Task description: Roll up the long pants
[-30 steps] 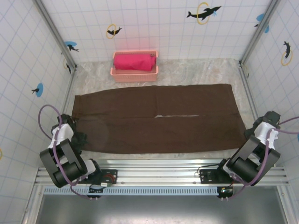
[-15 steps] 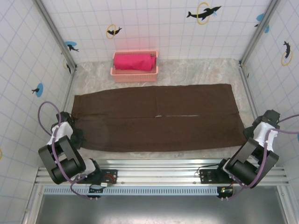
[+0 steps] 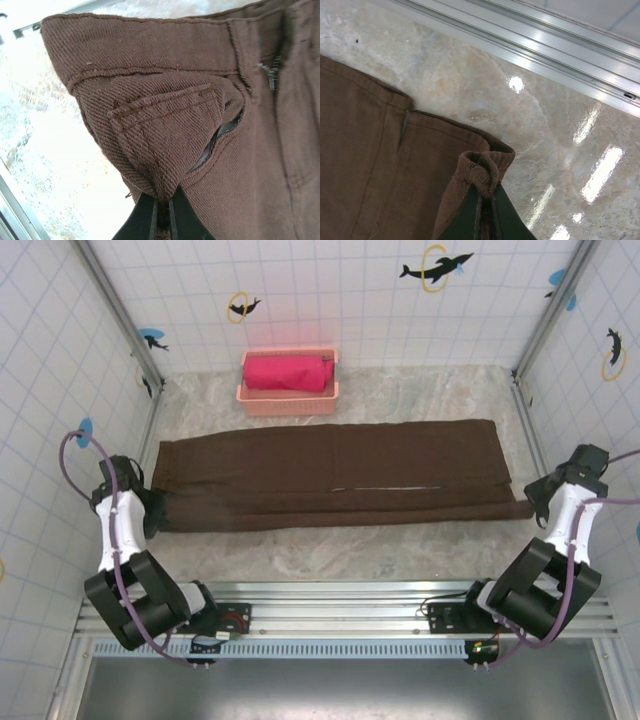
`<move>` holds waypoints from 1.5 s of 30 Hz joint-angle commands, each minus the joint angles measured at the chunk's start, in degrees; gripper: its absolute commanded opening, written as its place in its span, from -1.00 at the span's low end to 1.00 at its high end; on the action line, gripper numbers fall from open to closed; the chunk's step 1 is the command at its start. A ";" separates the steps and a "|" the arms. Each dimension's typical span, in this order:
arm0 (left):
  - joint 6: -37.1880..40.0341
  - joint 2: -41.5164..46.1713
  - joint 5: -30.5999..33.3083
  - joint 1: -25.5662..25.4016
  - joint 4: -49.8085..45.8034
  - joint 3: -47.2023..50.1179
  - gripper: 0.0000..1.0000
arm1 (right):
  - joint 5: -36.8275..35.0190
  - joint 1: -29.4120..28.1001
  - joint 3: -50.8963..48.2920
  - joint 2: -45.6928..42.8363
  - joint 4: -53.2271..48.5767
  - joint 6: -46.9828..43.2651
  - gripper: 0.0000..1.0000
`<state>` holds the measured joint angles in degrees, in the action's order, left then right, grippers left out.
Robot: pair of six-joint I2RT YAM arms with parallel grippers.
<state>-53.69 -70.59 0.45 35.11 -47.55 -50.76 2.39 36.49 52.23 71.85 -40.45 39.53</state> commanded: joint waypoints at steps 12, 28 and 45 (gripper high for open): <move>5.35 -13.37 8.45 -5.73 2.53 -19.21 -1.00 | -3.86 -1.78 10.55 9.00 10.40 1.08 -1.00; 2.01 -27.80 11.81 -12.99 2.82 -35.20 -1.00 | -3.10 -7.02 18.22 17.44 18.84 1.34 -1.00; 1.13 -35.93 13.91 -15.22 3.27 -40.49 -1.00 | -6.93 -13.41 27.82 30.19 24.95 2.49 -1.00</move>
<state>-52.29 -105.51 7.55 19.05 -47.00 -88.99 2.11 22.50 76.12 100.51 -21.06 42.26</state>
